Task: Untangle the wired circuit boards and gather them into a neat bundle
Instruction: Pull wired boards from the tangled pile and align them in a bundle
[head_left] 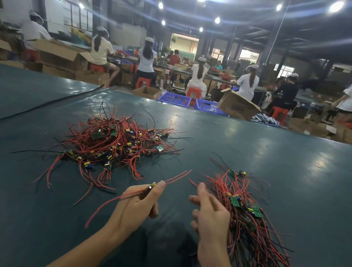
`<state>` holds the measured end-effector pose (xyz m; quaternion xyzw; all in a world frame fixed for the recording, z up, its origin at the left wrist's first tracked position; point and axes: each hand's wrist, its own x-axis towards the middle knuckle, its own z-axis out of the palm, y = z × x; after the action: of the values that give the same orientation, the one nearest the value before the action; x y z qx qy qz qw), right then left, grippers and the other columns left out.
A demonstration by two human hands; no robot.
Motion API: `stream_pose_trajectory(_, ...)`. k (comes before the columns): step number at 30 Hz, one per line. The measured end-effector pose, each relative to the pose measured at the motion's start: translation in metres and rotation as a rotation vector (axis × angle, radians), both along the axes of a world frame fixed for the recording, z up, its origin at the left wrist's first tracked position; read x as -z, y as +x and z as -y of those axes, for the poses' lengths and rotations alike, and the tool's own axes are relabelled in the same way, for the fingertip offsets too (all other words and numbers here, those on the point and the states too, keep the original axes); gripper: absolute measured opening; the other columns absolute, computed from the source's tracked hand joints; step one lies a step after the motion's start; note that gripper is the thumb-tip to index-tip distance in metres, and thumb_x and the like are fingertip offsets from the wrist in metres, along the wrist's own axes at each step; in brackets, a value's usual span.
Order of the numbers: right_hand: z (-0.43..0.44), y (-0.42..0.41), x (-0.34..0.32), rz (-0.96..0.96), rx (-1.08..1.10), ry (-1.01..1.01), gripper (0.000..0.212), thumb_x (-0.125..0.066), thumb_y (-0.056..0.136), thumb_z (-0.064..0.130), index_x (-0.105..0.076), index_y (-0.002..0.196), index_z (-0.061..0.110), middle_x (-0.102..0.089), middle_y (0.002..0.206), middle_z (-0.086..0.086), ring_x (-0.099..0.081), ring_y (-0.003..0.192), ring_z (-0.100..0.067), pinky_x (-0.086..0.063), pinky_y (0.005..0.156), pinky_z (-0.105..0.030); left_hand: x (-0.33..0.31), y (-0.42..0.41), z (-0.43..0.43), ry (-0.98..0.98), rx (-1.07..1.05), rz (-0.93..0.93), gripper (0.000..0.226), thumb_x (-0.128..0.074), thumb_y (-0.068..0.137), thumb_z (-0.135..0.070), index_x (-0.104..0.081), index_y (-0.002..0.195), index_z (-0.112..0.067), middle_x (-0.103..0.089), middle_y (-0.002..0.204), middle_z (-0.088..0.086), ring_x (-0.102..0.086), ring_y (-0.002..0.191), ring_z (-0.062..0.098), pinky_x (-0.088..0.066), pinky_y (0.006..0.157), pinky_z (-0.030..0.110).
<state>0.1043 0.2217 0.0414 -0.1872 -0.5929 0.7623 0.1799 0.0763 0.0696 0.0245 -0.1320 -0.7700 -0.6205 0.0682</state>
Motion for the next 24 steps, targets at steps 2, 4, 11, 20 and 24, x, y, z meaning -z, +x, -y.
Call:
stream_pose_trajectory(2, 0.016, 0.003, 0.001, -0.045, -0.163, 0.102, 0.023, -0.069, 0.088, 0.030, -0.074, 0.071, 0.016, -0.071, 0.065, 0.004, -0.050, 0.044, -0.001, -0.035, 0.038, -0.014, 0.003, 0.000, 0.002, -0.142, -0.066, -0.102, 0.051, -0.056, 0.082, -0.055, -0.051, 0.055, -0.012, -0.053, 0.048, 0.001, -0.049, 0.048, 0.013, -0.042, 0.054, 0.034)
stream_pose_trajectory(4, 0.028, 0.008, 0.005, -0.083, -0.274, 0.243, 0.017, -0.072, 0.085, 0.032, -0.077, 0.071, 0.023, -0.074, 0.072, 0.004, -0.061, 0.058, -0.002, -0.048, 0.050, -0.019, 0.006, 0.004, 0.005, -0.274, -0.096, -0.169, 0.035, -0.060, 0.084, -0.045, -0.055, 0.064, -0.017, -0.057, 0.053, 0.001, -0.052, 0.051, 0.016, -0.045, 0.055, 0.042)
stream_pose_trajectory(11, 0.032, 0.008, 0.013, -0.057, -0.251, 0.370, 0.011, -0.073, 0.085, 0.031, -0.078, 0.086, 0.021, -0.074, 0.090, 0.002, -0.069, 0.086, -0.009, -0.055, 0.081, -0.028, -0.005, 0.011, 0.004, -0.832, -0.119, -0.266, 0.032, -0.044, 0.084, -0.053, -0.047, 0.104, -0.028, -0.065, 0.087, -0.006, -0.065, 0.088, 0.024, -0.044, 0.067, 0.030)
stream_pose_trajectory(20, 0.022, 0.003, 0.012, -0.134, 0.004, 0.345, 0.011, -0.070, 0.086, 0.010, -0.077, 0.091, 0.016, -0.075, 0.080, 0.004, -0.071, 0.077, -0.008, -0.055, 0.072, -0.021, 0.003, 0.005, 0.013, -0.844, -0.050, -0.517, 0.026, -0.047, 0.084, -0.048, -0.052, 0.099, -0.028, -0.063, 0.075, -0.009, -0.061, 0.070, 0.017, -0.041, 0.059, 0.029)
stream_pose_trajectory(24, 0.000, 0.003, 0.006, -0.171, 0.220, 0.450, 0.013, -0.069, 0.087, 0.013, -0.076, 0.092, 0.022, -0.069, 0.083, 0.000, -0.066, 0.073, -0.013, -0.051, 0.070, -0.017, 0.000, -0.005, 0.021, -0.786, -0.241, -0.576, 0.019, -0.056, 0.078, -0.035, -0.063, 0.093, -0.026, -0.064, 0.083, -0.013, -0.061, 0.078, 0.013, -0.049, 0.071, 0.032)
